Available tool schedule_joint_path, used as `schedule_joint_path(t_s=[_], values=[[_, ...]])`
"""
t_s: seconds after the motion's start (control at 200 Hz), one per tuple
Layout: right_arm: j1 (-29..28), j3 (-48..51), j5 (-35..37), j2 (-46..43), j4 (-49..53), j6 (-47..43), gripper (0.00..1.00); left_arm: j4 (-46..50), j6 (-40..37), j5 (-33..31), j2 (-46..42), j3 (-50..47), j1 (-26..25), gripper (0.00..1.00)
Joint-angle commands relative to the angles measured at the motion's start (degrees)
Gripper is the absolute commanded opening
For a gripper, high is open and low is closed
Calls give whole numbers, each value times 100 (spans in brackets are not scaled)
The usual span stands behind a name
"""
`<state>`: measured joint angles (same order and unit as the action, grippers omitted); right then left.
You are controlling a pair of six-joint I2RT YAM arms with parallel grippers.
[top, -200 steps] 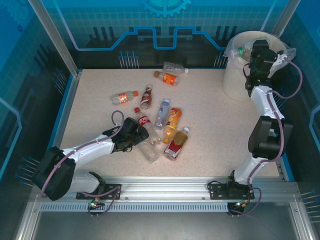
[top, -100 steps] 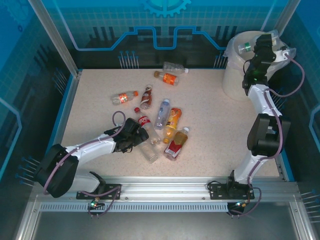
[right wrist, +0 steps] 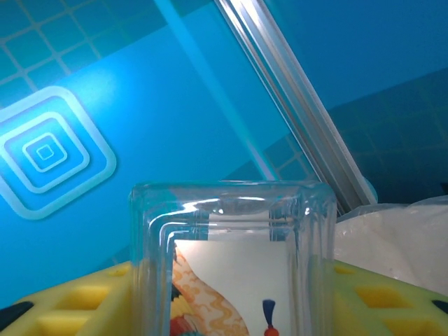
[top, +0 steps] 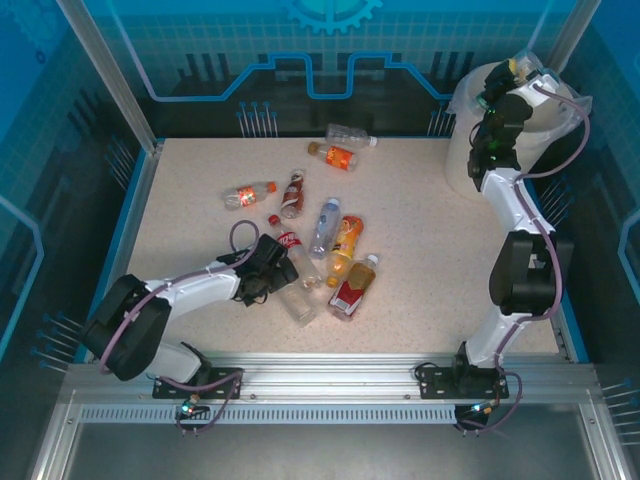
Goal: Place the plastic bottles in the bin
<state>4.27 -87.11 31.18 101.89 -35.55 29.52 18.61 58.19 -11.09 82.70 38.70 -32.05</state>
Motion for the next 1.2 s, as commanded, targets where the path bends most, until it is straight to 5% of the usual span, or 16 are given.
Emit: schedule_joint_path(t_s=[0.0,0.205,0.375,0.475,0.65,0.9,1.05,1.196], values=[[134,-230,-181,-252,68,-282,56,-503,-5,179,445,82,-32,99],[167,-305,716,-91,-270,235,59,-525,-41,275,626,173,-33,99],[-28,-966,1083,329,-62,-114,71,-481,-77,217,671,216,-38,99],[-108,-1504,1188,511,592,-187,88,-402,-123,145,667,281,-38,99],[-84,-2347,1245,608,2243,227,91,-403,-227,57,587,306,-20,99],[-92,-3469,-489,588,5451,-78,99,-509,-324,103,463,239,48,99],[-169,-3564,-1762,715,6063,-1307,100,-516,-344,106,243,83,111,99],[-149,-4450,-1851,1366,7073,-2277,100,-519,-418,186,44,-90,158,99]])
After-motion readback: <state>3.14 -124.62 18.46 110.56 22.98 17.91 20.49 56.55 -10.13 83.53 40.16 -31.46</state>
